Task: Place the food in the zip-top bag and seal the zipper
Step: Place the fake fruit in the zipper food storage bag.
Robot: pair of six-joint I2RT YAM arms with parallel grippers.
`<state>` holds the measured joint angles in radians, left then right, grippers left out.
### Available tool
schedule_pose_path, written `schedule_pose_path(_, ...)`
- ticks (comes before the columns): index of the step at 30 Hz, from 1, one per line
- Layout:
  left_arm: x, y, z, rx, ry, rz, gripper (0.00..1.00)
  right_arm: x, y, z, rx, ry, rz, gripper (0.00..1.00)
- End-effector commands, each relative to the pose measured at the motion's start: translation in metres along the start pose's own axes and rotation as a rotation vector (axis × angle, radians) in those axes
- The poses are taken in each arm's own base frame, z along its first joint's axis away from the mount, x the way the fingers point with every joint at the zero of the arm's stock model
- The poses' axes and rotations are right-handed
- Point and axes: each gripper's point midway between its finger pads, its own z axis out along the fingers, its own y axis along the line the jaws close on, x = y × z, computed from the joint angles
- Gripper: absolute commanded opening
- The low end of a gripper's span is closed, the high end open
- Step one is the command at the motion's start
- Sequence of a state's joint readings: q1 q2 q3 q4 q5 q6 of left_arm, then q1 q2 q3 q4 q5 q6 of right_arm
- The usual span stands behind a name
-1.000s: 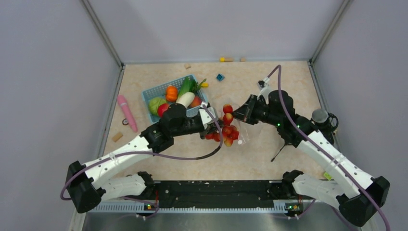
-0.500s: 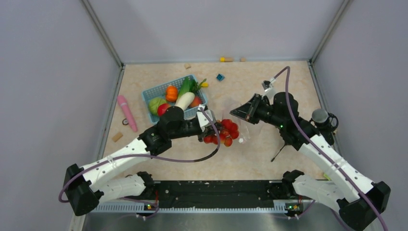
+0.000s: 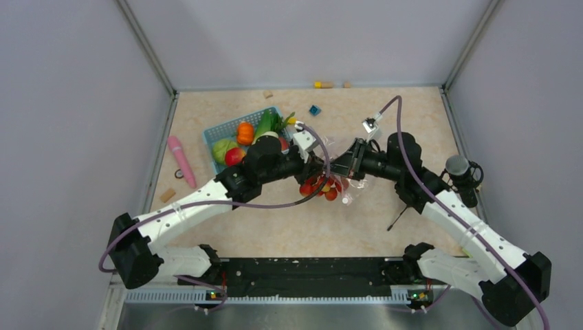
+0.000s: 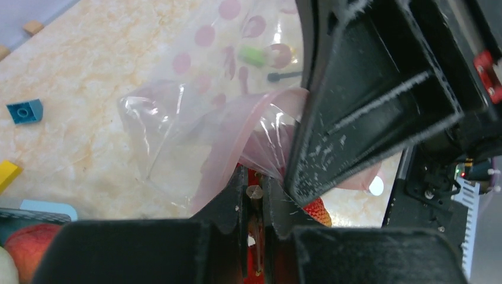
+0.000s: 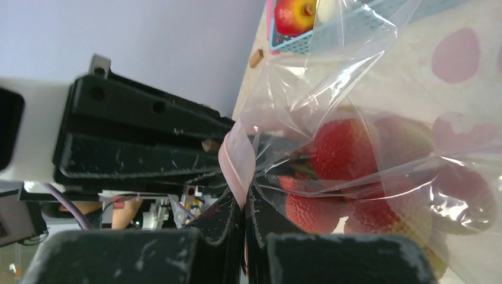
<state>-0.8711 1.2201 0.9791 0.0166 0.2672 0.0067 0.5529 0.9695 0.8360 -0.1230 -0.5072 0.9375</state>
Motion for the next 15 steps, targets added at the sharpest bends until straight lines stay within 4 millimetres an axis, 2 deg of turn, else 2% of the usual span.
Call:
schedule_pose_path(1, -0.046, 0.009, 0.003, -0.077, -0.109, -0.173, 0.0, -0.002, 0.016, -0.003, -0.085, 0.011, -0.069, 0.0)
schedule_pose_path(6, -0.067, 0.042, -0.014, -0.281, -0.254, -0.405, 0.0, -0.001, 0.007, -0.007, -0.064, -0.034, -0.044, 0.0)
schedule_pose_path(11, -0.078, 0.04, -0.026, -0.25, -0.357, -0.557, 0.0, 0.005, -0.001, -0.008, -0.062, -0.044, -0.031, 0.0)
schedule_pose_path(15, -0.076, 0.047, -0.018, -0.276, -0.361, -0.68, 0.0, 0.019, 0.006, -0.004, -0.169, 0.022, -0.044, 0.0)
